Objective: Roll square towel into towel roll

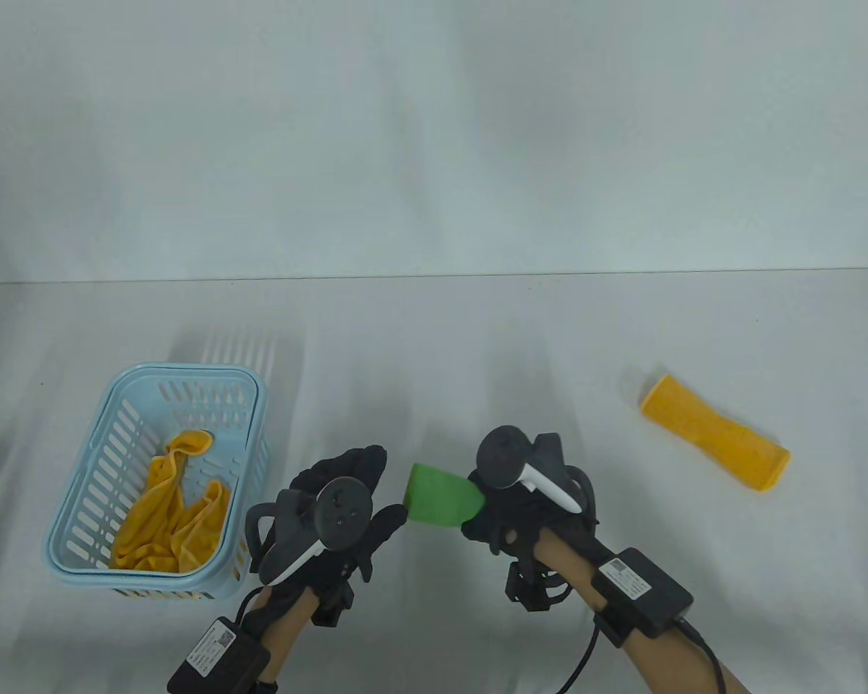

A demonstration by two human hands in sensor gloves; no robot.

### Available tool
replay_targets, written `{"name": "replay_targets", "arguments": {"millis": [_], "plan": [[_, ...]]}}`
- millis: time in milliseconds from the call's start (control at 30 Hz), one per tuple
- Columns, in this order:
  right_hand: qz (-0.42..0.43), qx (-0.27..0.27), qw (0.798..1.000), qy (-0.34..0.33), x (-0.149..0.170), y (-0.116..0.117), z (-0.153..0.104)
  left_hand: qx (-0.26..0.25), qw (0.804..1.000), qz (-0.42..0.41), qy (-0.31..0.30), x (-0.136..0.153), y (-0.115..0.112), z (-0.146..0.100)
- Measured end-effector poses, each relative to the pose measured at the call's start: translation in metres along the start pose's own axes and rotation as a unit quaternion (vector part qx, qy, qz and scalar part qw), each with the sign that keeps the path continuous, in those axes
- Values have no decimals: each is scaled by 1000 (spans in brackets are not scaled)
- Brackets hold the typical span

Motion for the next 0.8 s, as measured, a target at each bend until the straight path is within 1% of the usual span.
{"name": "replay_targets", "arguments": {"millis": [67,100,133,200,233,333,400,467,533,633,700,800], "plan": [[14,28,999,21,15,-30,-14,-1,1000,2,0,0,0,0],[12,37,999,26,20,-37,-17,-1,1000,2,0,0,0,0],[3,63,997,42,34,-55,-24,-1,1000,2,0,0,0,-1],[-12,97,992,74,57,-76,-30,0,1000,2,-1,0,0,-1],[-17,107,990,87,66,-82,-32,0,1000,2,-1,0,0,0],[-35,145,976,159,112,-104,-33,0,1000,6,-4,-2,0,0],[-47,160,965,201,140,-110,-28,0,1000,5,-5,-2,0,-1],[-57,172,956,232,161,-111,-21,2,1000,5,-6,-3,-1,0],[-70,198,943,258,184,-110,-10,4,1000,9,-6,-3,-3,0],[-93,244,928,266,204,-105,7,7,1000,9,-4,-3,-4,1],[-110,258,922,269,211,-100,16,9,1000,10,-3,-3,-4,1],[-129,251,919,276,217,-92,27,9,1000,11,1,-2,-4,1]]}}
Point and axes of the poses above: the tracker on the back of each hand, its own x axis roughly to the little-finger side, its own z axis roughly from the wrist to the fingertips, y = z × x, the point moved 1 cm from there along z, roughly from the wrist to the fingertips, and after that the axes turned 10 degrees about z, right-handed, at the moved point
